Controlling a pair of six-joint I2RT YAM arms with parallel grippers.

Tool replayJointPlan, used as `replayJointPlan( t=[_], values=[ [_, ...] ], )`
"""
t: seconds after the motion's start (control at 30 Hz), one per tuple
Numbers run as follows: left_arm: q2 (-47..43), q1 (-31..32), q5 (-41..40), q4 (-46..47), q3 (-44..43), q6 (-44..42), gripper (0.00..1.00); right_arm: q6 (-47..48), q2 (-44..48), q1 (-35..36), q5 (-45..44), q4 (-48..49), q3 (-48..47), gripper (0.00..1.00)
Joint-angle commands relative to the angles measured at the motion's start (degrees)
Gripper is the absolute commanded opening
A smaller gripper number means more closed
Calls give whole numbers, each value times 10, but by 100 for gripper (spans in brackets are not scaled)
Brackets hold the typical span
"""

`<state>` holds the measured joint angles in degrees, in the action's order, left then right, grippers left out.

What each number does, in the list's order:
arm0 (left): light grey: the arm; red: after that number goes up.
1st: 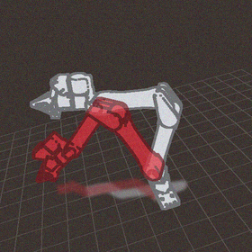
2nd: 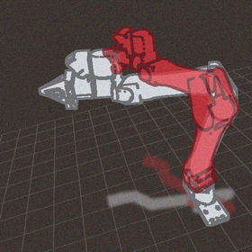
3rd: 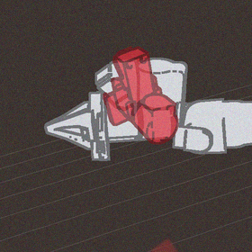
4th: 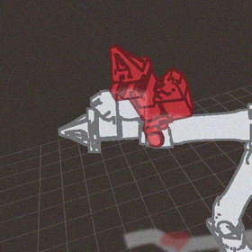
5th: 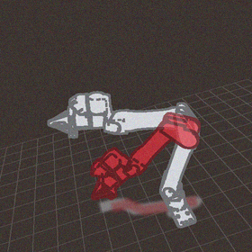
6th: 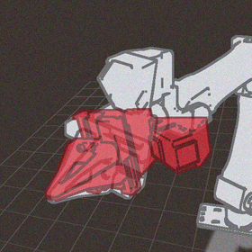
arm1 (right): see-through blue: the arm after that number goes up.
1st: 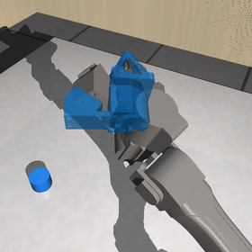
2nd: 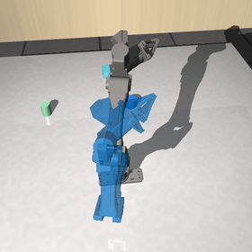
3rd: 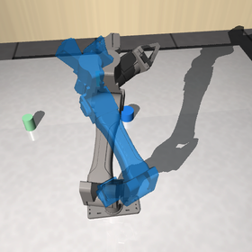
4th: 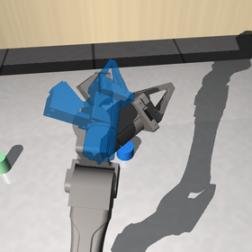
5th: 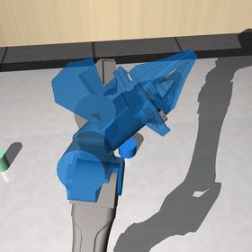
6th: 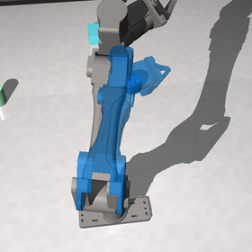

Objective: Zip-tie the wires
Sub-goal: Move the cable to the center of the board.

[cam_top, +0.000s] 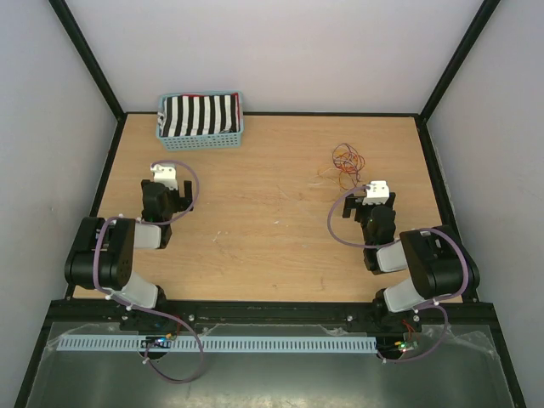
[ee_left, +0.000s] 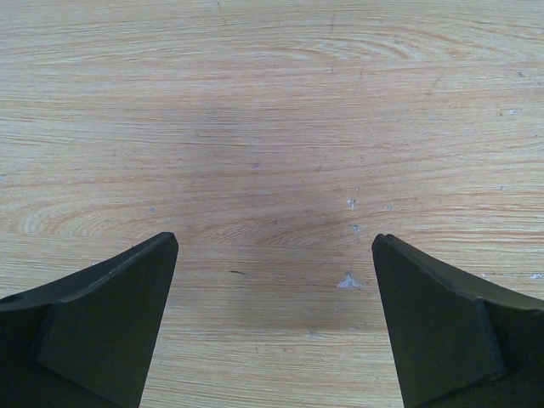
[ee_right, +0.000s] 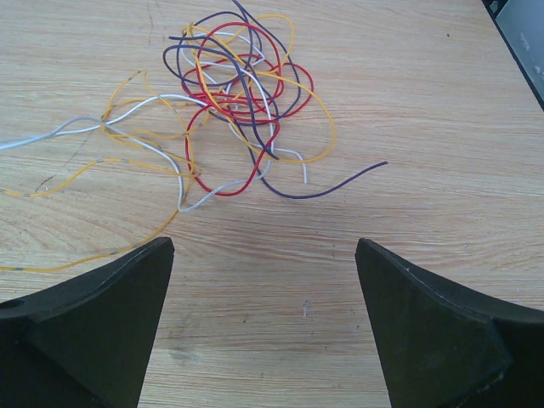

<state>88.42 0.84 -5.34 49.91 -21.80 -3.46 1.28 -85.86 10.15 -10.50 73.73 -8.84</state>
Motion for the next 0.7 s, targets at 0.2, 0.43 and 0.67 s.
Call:
replayJointPlan(
  t=[0.2,0.43,0.67],
  values=[
    [-1,-1,7,7,-8,-4,99,-1,0,2,1,16,-10,99],
    [-2,-6,21,6,-8,-4,99,14,19,2,35,-17,-21,99],
    [-130,29,-37,-174,-64,-2,99,-60,211,2,-8,-337,-89,99]
  ],
)
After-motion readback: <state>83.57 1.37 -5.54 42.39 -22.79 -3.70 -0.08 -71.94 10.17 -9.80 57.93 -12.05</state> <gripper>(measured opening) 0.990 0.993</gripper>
